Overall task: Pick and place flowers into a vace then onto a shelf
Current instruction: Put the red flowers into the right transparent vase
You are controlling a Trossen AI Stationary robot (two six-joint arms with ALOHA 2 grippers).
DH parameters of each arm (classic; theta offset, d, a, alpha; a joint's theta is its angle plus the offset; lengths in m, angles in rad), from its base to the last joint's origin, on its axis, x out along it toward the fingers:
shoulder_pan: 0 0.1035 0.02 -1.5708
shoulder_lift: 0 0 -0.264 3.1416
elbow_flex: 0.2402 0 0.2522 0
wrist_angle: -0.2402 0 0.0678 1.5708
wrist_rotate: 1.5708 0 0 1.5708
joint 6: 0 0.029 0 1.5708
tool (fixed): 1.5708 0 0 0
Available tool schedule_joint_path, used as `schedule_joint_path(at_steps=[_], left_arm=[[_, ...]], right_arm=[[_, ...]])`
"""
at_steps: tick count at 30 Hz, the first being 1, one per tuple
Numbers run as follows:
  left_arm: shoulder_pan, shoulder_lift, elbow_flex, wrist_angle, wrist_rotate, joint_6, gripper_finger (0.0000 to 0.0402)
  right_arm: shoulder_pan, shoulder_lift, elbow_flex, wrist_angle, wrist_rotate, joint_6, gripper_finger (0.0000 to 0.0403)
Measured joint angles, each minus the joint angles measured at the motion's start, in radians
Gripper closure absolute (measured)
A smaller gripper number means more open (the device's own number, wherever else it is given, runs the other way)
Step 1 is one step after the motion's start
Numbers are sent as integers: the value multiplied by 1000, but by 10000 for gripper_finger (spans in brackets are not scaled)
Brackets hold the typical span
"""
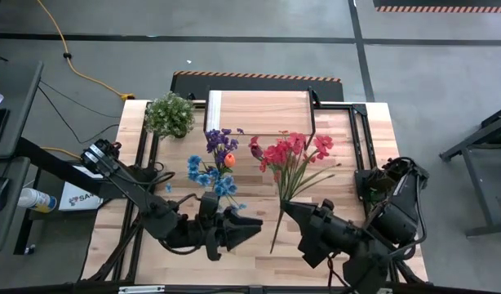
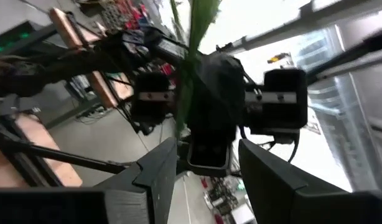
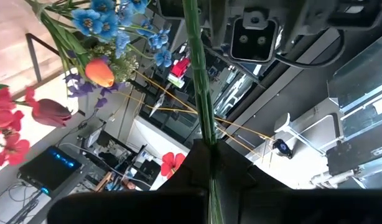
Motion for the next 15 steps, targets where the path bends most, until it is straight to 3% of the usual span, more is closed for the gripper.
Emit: schedule_joint_path(at_steps=[5,9,15], left_arm=[[0,33,94,-98,50,11,195],[0,34,141,-234,24,-8,195],[0,34,161,-270,2,-26,195]], right_arm=[[-18,0,0,94,-20,-77,403],[-21,0,0,149,-35,-115,403],[-20,9,0,219,-65,-161,403]])
